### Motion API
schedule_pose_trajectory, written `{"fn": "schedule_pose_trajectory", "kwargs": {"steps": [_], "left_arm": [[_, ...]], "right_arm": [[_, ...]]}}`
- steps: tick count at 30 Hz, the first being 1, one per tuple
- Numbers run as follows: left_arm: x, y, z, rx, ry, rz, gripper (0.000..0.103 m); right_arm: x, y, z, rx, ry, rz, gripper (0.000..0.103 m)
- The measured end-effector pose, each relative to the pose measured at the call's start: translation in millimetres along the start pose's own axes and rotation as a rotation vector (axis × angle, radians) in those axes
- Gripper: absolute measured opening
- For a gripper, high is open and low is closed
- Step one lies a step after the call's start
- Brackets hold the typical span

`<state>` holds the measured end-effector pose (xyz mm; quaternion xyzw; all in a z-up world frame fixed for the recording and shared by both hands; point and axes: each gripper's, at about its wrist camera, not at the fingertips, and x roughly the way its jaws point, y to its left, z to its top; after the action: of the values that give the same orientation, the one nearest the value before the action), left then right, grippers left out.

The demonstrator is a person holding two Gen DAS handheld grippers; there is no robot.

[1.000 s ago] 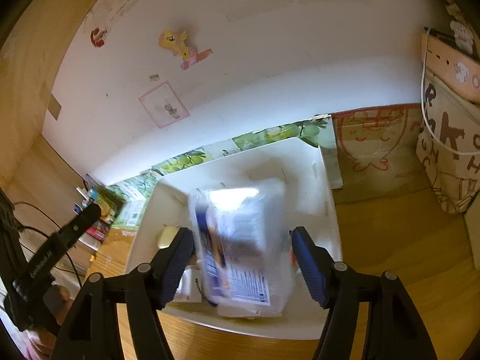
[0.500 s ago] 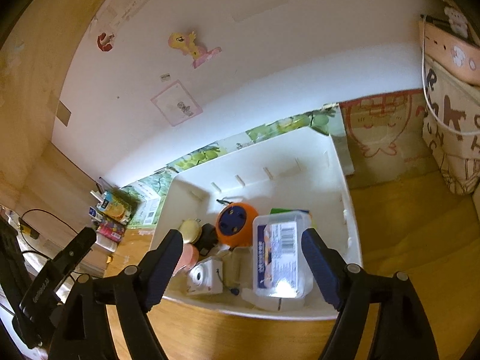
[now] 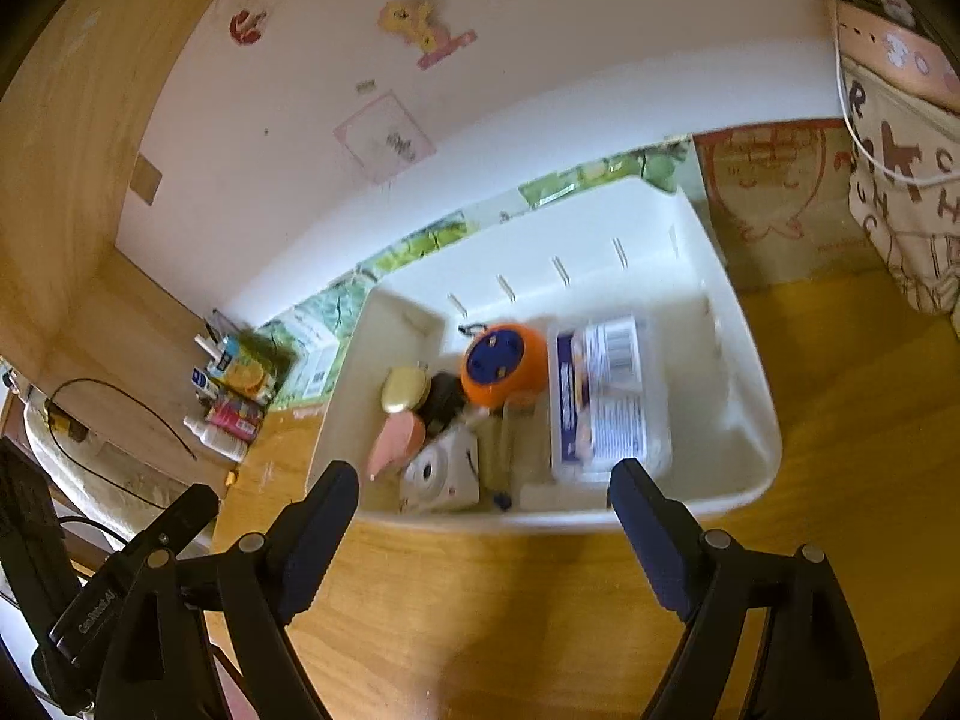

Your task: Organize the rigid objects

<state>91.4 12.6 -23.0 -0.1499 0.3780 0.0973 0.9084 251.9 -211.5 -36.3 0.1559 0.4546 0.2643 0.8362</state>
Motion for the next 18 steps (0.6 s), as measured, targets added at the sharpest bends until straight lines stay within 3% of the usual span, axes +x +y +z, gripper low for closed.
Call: {"fn": "schedule_pose_trajectory", "kwargs": {"steps": [2, 4, 5, 10, 18], "left_arm": [[0, 3, -8, 0.015, 0.025, -0.003, 0.102], [2, 6, -14, 0.017, 0.05, -0.012, 0.102], [3, 10, -18, 0.01, 0.073, -0.02, 0.102], [3, 23, -35, -0.013, 0.157, -0.077, 0.102], [-3, 37, -54, 0.087, 0.237, -0.068, 0.102]], "right_arm": [[1, 2, -8, 0.007, 0.01, -0.007, 0.09], [0, 4, -17, 0.017, 0.012, -0.018, 0.102], [-1, 4, -21, 0.02, 0.01, -0.024, 0.103], [-7, 10, -46, 0.006, 0.025, -0.08, 0.103], [-20, 23, -88, 0.029, 0.087, -0.2, 0.103]]}}
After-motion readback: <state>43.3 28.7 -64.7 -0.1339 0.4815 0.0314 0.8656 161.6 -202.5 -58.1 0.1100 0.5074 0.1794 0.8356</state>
